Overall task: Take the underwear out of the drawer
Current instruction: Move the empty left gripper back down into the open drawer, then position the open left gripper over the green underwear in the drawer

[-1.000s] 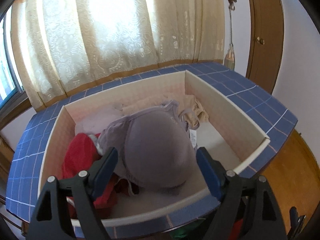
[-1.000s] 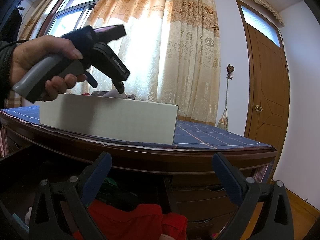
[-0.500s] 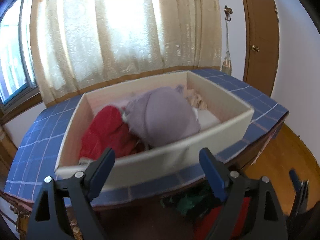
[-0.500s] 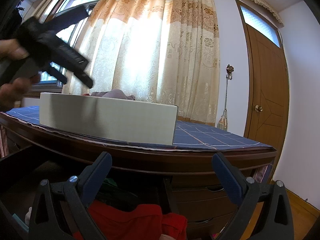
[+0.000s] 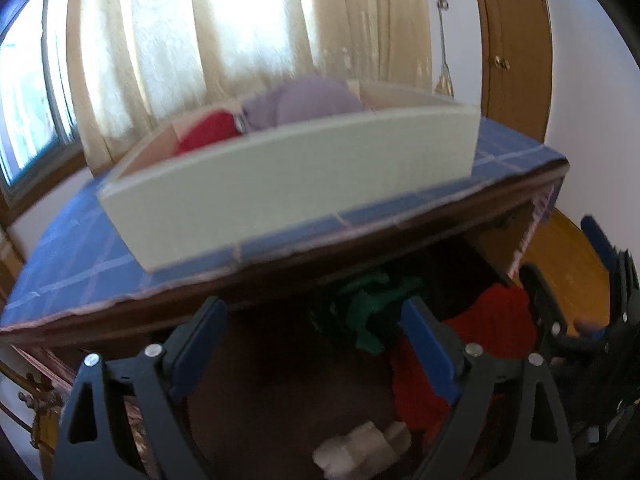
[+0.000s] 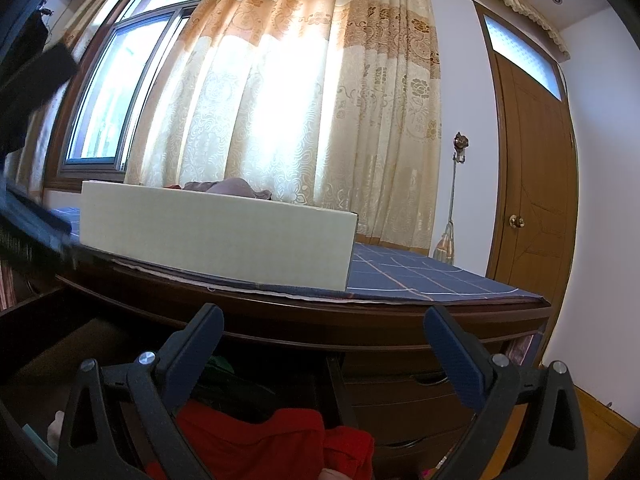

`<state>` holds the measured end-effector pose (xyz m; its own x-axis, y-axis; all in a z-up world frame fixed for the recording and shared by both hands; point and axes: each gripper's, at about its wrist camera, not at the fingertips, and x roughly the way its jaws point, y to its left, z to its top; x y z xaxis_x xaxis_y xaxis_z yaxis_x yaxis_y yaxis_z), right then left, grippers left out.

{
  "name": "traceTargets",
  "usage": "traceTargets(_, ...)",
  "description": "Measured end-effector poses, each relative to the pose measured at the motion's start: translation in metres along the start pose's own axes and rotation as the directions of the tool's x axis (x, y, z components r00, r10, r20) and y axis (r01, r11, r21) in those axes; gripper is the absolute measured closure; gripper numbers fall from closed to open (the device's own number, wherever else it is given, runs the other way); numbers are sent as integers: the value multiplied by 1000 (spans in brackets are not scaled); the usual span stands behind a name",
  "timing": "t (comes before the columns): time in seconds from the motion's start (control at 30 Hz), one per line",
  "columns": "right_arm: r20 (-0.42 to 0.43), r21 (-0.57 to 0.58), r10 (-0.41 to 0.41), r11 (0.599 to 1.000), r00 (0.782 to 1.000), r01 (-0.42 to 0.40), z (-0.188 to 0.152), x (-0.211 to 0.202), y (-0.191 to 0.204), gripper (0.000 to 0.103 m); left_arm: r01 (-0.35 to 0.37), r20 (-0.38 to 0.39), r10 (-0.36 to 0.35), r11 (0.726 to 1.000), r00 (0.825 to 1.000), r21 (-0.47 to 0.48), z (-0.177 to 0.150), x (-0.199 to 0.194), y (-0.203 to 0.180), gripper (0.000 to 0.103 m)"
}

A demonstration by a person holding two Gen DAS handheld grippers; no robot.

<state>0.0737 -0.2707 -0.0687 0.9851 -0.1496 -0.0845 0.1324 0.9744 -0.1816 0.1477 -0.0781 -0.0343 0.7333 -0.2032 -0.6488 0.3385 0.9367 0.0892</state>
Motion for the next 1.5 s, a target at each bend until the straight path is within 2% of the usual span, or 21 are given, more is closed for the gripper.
traceTargets(0.13, 2, -2, 0, 1000, 1000, 0, 0, 0, 0, 1, 34, -66, -34, 999, 997, 8, -7, 22, -11, 12)
traceTargets(0.43, 5, -4, 2, 1000, 1000, -2, -1, -1, 1, 1, 93, -158, -93, 996, 983, -7, -5, 55, -24, 12)
traceTargets(0.77, 7, -10, 1, 1000, 1000, -1, 0, -3, 2, 1, 66, -212, -60, 998, 975, 21, 0, 86, -33, 12)
traceTargets(0.97, 8, -11, 4, 1000, 1000, -4, 0, -3, 3, 1, 44, -238, -42, 999, 970, 3, -4, 97, -29, 12)
traceTargets(1.13, 8, -15, 4, 1000, 1000, -4, 0, -4, 4, 1, 64, -253, -67, 998, 965, -22, -2, 103, -27, 14)
traceTargets(1.2, 7, -16, 5, 1000, 1000, -5, 0, -4, 4, 1, 69, -271, -74, 997, 960, -31, -2, 107, -26, 19)
traceTargets(1.23, 7, -18, 5, 1000, 1000, -5, 0, -4, 5, 1, 75, -283, -83, 996, 956, -36, -2, 110, -25, 29)
traceTargets(1.27, 6, -19, 6, 1000, 1000, -6, 0, -4, 5, 1, 86, -288, -94, 995, 953, -40, -2, 111, -23, 45)
traceTargets(1.3, 6, -19, 6, 1000, 1000, -6, 0, -4, 5, 1, 97, -295, -106, 994, 950, -45, -3, 112, -23, 56)
traceTargets(1.33, 7, -20, 6, 1000, 1000, -6, 0, -5, 5, 1, 101, -308, -112, 994, 945, -50, -3, 115, -22, 77)
traceTargets(1.37, 6, -21, 6, 1000, 1000, -6, 0, -5, 6, 1, 101, -325, -114, 993, 939, -56, -4, 118, -21, 90)
traceTargets(1.43, 6, -20, 7, 1000, 1000, -7, 0, -5, 5, 1, 103, -341, -121, 992, 932, -72, -6, 121, -18, 92)
traceTargets(1.5, 7, -20, 8, 1000, 1000, -8, 0, -5, 6, 1, 116, -322, -137, 990, 937, -83, -5, 116, -14, 94)
